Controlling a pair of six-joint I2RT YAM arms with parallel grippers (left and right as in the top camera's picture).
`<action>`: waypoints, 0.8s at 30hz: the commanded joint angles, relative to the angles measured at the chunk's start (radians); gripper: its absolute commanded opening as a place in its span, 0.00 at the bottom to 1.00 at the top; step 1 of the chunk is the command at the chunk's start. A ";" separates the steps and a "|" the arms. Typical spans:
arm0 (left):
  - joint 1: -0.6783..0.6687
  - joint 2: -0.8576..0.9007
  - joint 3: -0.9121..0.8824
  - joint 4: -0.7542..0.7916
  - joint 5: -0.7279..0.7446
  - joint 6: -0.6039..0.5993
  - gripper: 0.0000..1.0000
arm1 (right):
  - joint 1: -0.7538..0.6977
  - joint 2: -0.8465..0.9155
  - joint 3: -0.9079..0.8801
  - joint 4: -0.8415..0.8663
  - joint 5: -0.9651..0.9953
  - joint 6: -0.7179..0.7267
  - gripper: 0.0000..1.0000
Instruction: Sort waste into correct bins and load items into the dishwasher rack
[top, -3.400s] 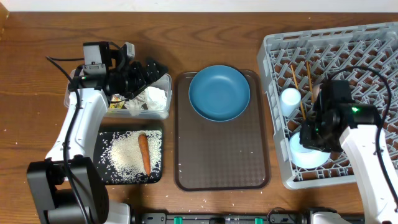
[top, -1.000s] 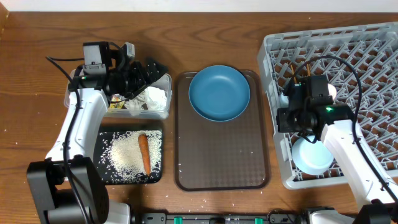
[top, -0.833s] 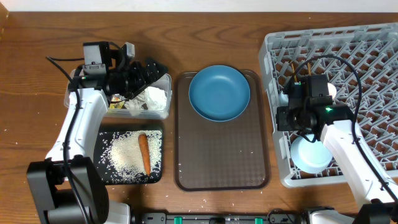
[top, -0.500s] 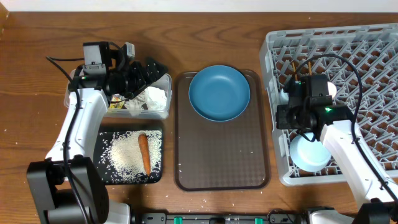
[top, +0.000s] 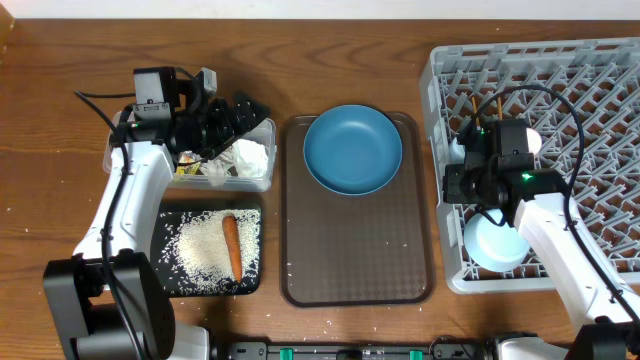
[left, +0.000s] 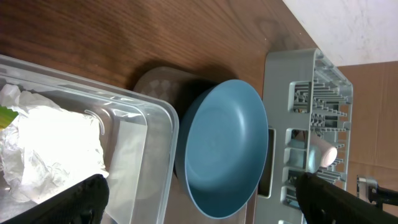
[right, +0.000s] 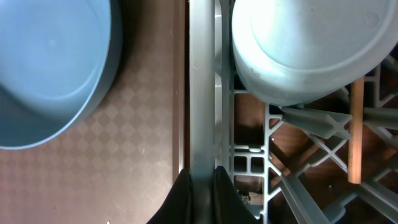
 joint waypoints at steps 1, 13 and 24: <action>0.004 -0.003 0.007 -0.003 0.013 -0.008 0.98 | 0.010 -0.003 0.014 0.034 -0.002 0.021 0.01; 0.004 -0.003 0.007 -0.003 0.013 -0.008 0.98 | 0.010 -0.003 0.014 0.068 -0.013 0.060 0.01; 0.004 -0.003 0.007 -0.003 0.013 -0.008 0.98 | 0.010 -0.003 0.014 0.078 -0.014 0.065 0.02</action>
